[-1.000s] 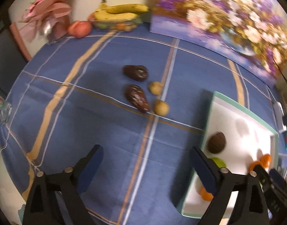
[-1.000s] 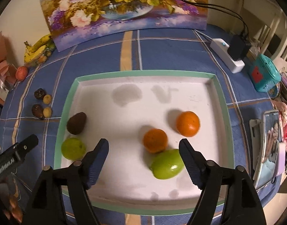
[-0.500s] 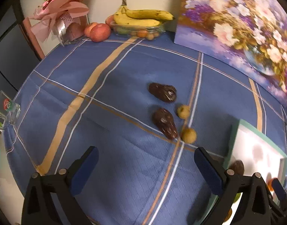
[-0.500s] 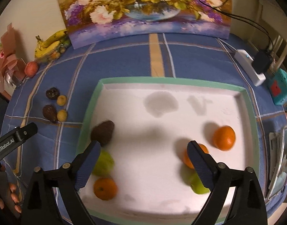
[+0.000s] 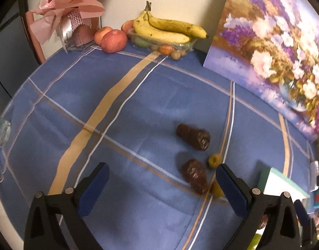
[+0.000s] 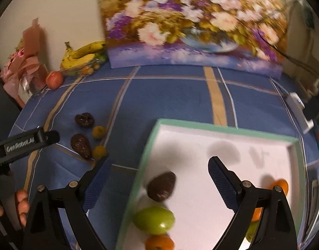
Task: Organize fruits
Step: 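Withdraw both open tools from the tray toward the brown fruits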
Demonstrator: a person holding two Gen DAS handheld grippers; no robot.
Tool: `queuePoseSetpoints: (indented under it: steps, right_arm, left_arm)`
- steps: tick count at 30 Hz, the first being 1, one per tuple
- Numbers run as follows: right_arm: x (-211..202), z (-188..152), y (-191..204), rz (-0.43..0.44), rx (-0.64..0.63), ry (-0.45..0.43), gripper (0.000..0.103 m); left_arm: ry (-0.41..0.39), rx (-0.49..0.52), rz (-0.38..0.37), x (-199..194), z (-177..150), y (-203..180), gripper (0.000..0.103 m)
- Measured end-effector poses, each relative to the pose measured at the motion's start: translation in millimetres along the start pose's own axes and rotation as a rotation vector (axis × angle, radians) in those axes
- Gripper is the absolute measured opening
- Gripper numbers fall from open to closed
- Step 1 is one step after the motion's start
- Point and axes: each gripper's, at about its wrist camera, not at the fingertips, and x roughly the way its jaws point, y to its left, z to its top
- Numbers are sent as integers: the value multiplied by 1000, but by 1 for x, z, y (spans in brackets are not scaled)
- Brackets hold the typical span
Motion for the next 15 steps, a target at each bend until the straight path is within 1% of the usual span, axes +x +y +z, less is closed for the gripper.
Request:
queuePoseSetpoints:
  steps: [4, 7, 8, 9, 11, 12, 14, 15]
  right_arm:
    - [6, 7, 14, 44, -15, -20, 94]
    - [14, 12, 22, 68, -20, -14, 94]
    - [17, 14, 25, 79, -19, -10, 94]
    - [21, 15, 28, 89, -17, -5, 94]
    - [27, 16, 31, 113, -13, 8, 92]
    - [30, 16, 34, 128, -14, 14, 89]
    - [37, 16, 39, 140, -16, 38, 71]
    - [42, 16, 42, 145, -20, 55, 68]
  left_arm:
    - [-5, -10, -38, 7, 7, 4, 103]
    - [24, -32, -87, 14, 12, 10, 103]
    - [31, -46, -94, 15, 13, 12, 103]
    - [39, -70, -81, 18, 15, 16, 103]
    - [39, -85, -81, 20, 16, 18, 103]
    - [47, -88, -79, 23, 17, 19, 103]
    - [62, -93, -69, 29, 17, 20, 103]
    - [70, -95, -62, 33, 17, 21, 103]
